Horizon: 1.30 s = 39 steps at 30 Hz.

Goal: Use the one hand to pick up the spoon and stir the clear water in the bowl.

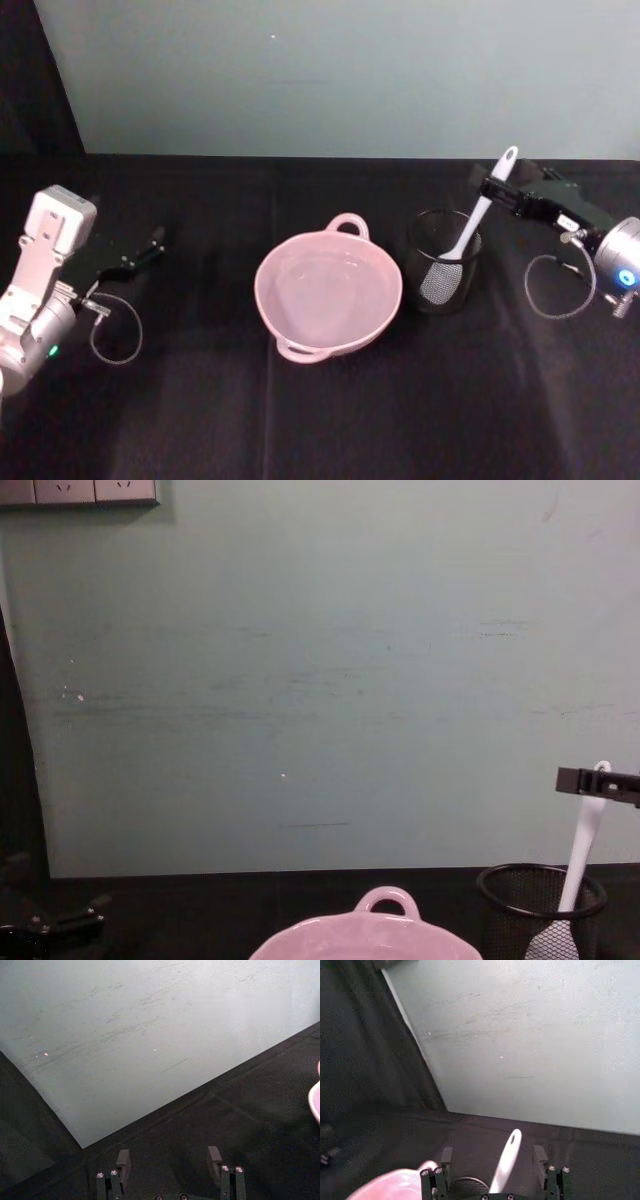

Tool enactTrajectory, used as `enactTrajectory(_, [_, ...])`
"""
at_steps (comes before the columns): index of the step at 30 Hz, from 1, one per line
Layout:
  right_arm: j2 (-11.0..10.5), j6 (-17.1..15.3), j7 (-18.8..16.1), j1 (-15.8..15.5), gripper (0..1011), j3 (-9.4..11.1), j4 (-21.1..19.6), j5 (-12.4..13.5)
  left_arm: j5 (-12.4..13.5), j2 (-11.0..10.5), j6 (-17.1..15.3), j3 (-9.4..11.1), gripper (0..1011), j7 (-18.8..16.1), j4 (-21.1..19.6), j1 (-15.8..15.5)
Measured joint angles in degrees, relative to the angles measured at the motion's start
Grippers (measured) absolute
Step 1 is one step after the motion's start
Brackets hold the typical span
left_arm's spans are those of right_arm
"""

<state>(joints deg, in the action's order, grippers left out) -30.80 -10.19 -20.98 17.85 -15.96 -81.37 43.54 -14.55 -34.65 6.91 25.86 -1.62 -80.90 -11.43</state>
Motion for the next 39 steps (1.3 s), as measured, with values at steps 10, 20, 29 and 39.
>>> enactTrajectory(10, [-3.2,7.1,5.4,-4.2,1002,-0.3,-4.6,-11.1,0.0,0.0,0.0,0.0,1011,0.0,0.0,0.0])
enactTrajectory(20, [-2.8,11.5,12.9,-11.1,1002,4.8,-8.0,-14.8,0.0,0.0,0.0,0.0,1011,0.0,0.0,0.0])
enactTrajectory(29, [0.4,15.8,17.1,-13.4,1002,7.6,-4.7,-17.4,0.0,0.0,0.0,0.0,1011,0.0,0.0,0.0])
enactTrajectory(39, [2.3,17.8,16.5,-13.1,1002,8.6,-1.8,-18.3,0.0,0.0,0.0,0.0,1011,0.0,0.0,0.0])
